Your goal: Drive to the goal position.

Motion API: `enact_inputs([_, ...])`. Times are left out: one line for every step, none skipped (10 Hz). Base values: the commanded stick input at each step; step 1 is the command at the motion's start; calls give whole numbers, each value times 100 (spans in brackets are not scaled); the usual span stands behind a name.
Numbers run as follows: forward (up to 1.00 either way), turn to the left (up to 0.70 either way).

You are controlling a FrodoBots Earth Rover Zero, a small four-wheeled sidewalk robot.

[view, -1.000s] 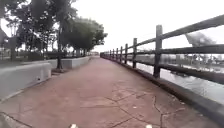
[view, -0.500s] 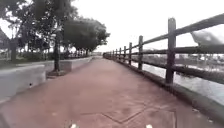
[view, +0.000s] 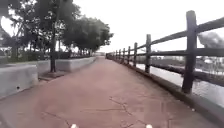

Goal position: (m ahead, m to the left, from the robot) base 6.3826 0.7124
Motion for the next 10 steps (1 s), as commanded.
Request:
enact_inputs([100, 0])
enact_inputs([100, 0])
enact_inputs([100, 0])
enact_inputs([100, 0])
enact_inputs([100, 0])
enact_inputs([100, 0])
enact_inputs([100, 0])
enact_inputs([100, 0])
enact_inputs([100, 0])
enact_inputs([100, 0])
